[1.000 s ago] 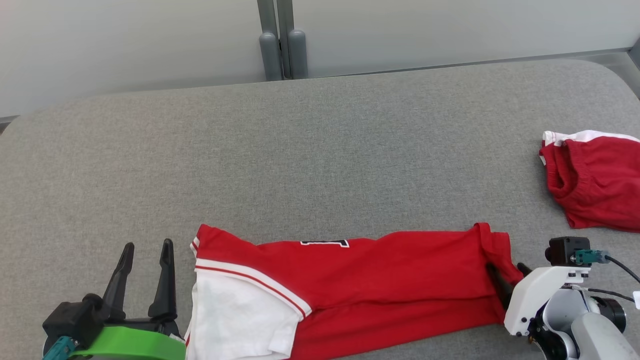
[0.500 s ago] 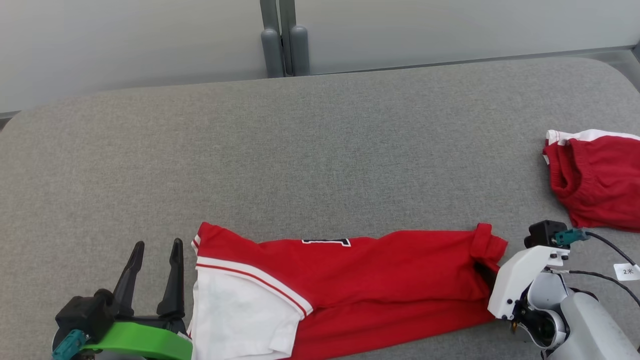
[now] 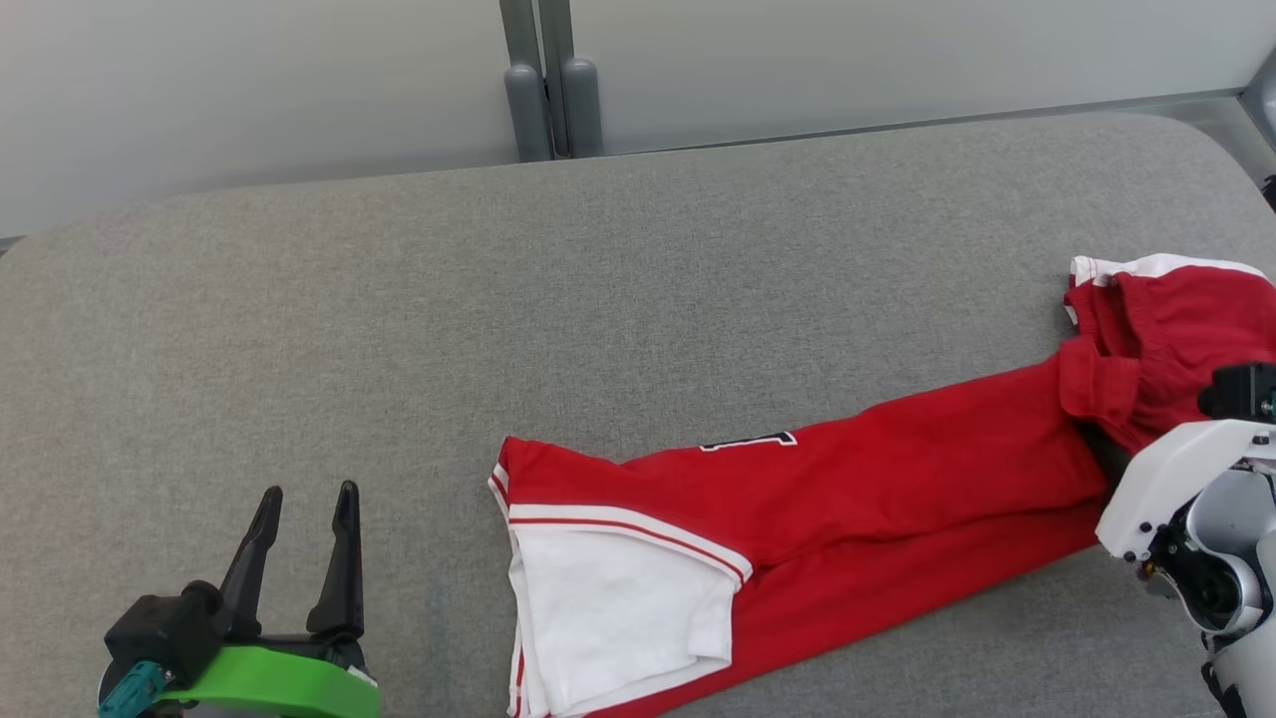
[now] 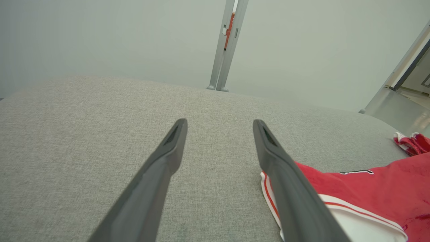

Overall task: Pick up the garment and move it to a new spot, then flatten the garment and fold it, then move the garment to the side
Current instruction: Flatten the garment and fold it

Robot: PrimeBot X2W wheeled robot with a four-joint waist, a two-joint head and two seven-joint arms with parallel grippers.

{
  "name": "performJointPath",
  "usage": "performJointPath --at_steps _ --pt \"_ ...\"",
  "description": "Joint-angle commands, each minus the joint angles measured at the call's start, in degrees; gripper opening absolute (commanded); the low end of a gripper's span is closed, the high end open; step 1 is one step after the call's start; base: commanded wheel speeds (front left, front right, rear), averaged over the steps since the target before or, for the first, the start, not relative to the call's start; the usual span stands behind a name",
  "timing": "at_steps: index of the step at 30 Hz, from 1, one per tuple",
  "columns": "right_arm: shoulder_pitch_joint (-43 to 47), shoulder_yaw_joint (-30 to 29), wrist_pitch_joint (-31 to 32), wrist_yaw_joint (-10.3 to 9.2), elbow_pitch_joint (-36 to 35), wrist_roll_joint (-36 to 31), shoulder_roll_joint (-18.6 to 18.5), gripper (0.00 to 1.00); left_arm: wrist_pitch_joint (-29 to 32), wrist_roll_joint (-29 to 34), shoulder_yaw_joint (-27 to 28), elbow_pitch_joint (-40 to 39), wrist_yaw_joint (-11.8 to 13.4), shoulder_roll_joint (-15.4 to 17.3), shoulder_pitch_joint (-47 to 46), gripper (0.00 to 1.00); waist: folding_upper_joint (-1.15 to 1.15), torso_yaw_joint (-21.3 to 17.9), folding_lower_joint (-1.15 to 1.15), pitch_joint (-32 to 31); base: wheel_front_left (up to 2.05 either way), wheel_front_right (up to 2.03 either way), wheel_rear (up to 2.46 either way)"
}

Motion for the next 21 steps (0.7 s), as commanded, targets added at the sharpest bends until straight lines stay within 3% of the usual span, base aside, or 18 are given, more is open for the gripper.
performJointPath --at_steps 1,8,13,21 --pt "0.1 -0.1 0.3 -0.04 -2.0 0.3 0.8 0.00 -0.1 0.4 0.1 0.2 -0.1 0.0 0.5 1.00 0.00 -0.1 0.00 -0.1 0.00 0.00 0.00" --pt "3.7 2.2 4.0 -0.03 -16.9 5.5 4.4 0.00 -0.1 0.3 -0.9 0.9 -0.2 -0.3 0.3 1.00 0.00 1.5 0.00 -0.6 0.00 0.00 0.00" --pt "4.7 7.5 7.6 -0.03 -24.2 12.5 8.4 0.00 -0.1 0.1 -1.1 1.6 -0.3 0.3 -0.4 1.00 0.00 4.4 0.00 0.0 0.00 0.00 0.00" --pt "3.4 14.7 7.1 -0.02 -19.6 16.0 13.9 0.00 -0.1 -0.6 -2.3 2.8 -0.3 -0.2 -2.3 1.00 0.00 10.9 0.00 0.9 0.00 0.00 0.00"
